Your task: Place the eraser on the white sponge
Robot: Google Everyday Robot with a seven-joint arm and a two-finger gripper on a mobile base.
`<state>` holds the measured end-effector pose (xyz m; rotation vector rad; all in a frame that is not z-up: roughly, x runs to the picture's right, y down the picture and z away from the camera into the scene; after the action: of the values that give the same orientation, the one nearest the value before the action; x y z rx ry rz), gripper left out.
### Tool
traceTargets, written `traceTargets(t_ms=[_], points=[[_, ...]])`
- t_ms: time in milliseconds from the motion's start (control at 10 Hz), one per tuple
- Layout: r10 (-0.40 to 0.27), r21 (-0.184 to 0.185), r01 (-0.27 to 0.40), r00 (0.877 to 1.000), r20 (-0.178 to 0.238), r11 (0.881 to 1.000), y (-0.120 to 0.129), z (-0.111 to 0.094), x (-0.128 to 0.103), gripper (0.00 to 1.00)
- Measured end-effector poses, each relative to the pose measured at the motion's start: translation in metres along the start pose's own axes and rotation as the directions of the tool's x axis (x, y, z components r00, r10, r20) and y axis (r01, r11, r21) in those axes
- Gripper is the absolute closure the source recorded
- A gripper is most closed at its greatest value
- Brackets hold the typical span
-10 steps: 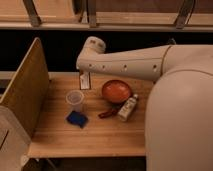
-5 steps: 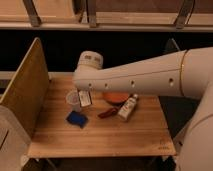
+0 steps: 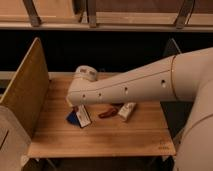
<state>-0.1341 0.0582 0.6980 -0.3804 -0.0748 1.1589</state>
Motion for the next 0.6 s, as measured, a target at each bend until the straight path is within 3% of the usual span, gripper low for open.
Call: traceTargets(t_ms=[200, 400, 600], points=[[-0.013, 0.001, 0.013, 1.0, -0.005, 1.0, 0.001, 0.002, 0.001, 1.0], [-0.103, -0.02, 0.103, 0.995, -0.016, 0.994, 0.013, 0.01, -0.002, 1.0], [-0.228, -0.06, 0.225, 0.973, -0.035, 0.972, 0.031, 0.026, -0.005, 1.0]])
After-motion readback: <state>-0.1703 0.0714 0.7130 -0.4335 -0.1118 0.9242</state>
